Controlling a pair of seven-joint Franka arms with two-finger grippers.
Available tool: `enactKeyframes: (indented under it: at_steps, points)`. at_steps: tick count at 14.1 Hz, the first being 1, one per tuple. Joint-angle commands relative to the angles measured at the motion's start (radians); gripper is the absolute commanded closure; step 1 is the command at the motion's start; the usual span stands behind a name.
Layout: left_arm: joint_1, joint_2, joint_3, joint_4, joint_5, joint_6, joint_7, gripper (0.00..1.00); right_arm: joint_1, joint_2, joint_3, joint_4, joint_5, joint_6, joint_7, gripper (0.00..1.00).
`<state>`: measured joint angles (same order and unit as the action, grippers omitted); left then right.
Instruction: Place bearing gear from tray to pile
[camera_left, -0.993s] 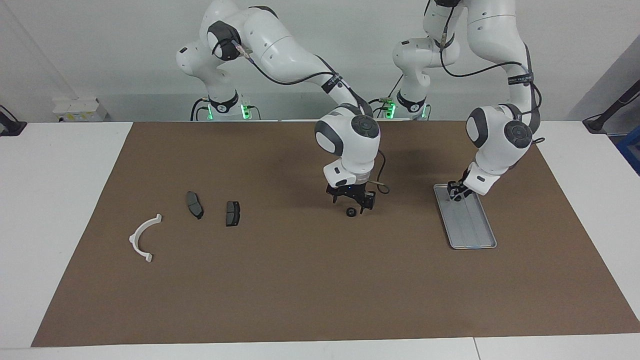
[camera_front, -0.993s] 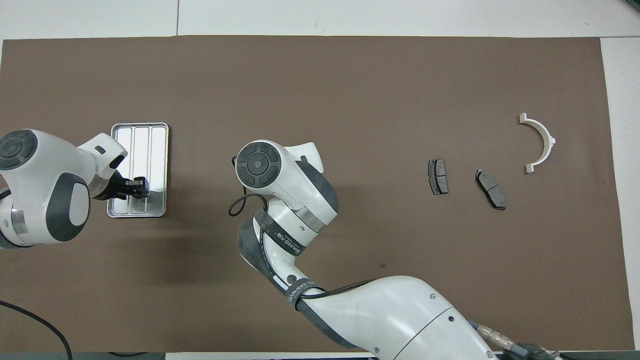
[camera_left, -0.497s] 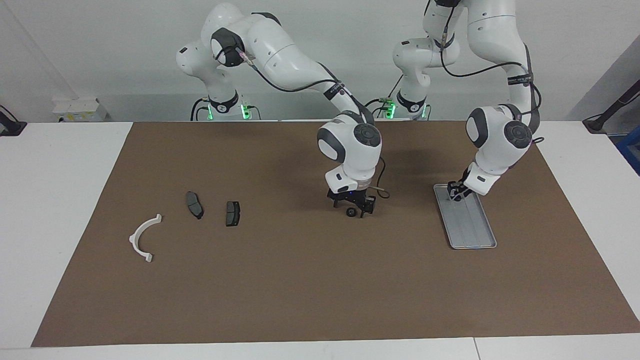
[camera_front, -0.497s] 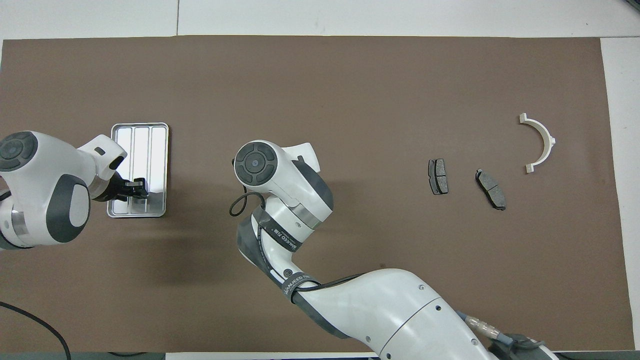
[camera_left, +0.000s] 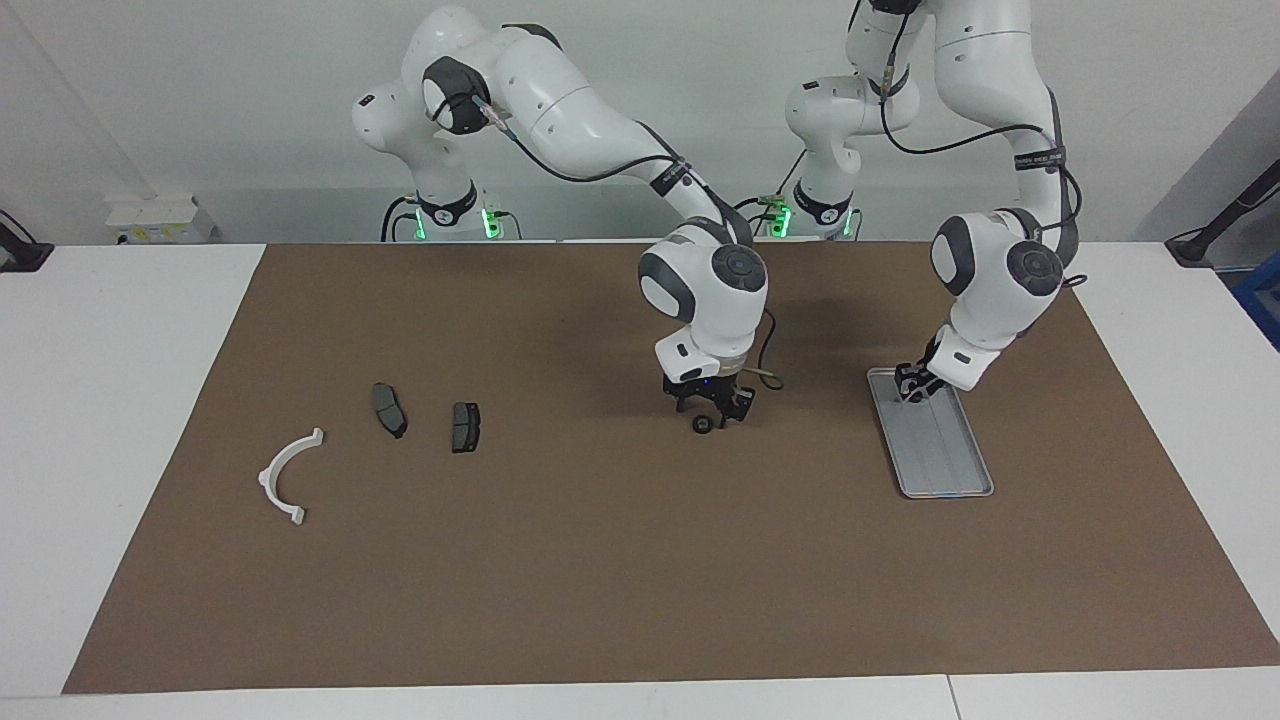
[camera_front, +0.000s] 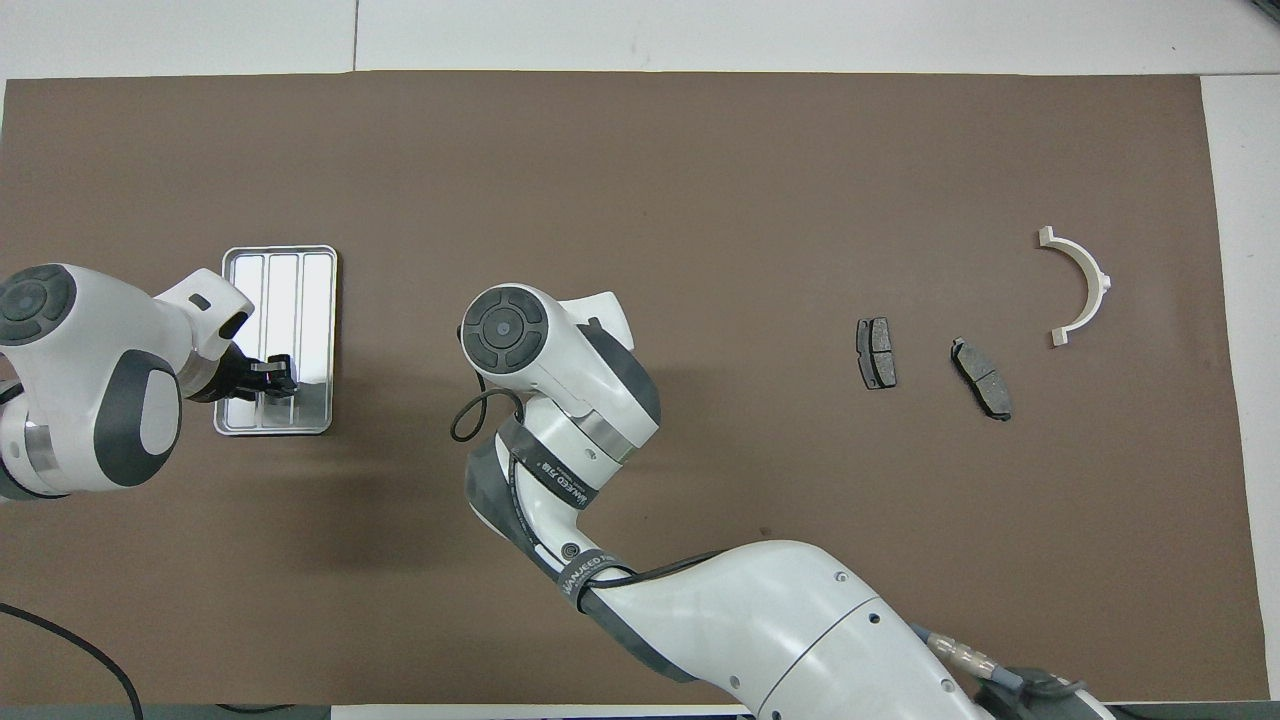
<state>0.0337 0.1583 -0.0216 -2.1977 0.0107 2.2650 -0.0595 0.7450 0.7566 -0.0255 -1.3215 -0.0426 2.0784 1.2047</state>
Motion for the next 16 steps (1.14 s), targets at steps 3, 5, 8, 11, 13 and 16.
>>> enactKeyframes:
  at_steps: [3,5,8,11,13,16]
  points:
    - [0.009,-0.028,-0.006,-0.037,-0.005,0.028,-0.01,0.56,-0.029,0.018,0.016,0.028,0.023,-0.009,-0.028,0.57]
    - [0.011,-0.022,-0.006,-0.039,-0.005,0.039,-0.01,0.56,-0.029,0.02,0.016,0.027,0.026,-0.001,-0.027,0.64]
    - [0.009,-0.022,-0.006,-0.039,-0.005,0.041,-0.01,0.68,-0.029,0.02,0.016,0.027,0.05,0.003,-0.027,0.79]
    - [0.009,-0.022,-0.006,-0.04,-0.005,0.042,-0.01,0.73,-0.03,0.02,0.016,0.027,0.046,0.0,-0.028,1.0]
    - [0.009,-0.02,-0.006,-0.043,-0.005,0.042,-0.01,0.77,-0.032,0.017,0.016,0.03,0.04,-0.015,-0.048,1.0]
    - [-0.003,-0.019,-0.008,-0.027,-0.006,0.024,-0.045,0.92,-0.067,0.004,0.016,0.066,0.041,-0.056,-0.071,1.0]
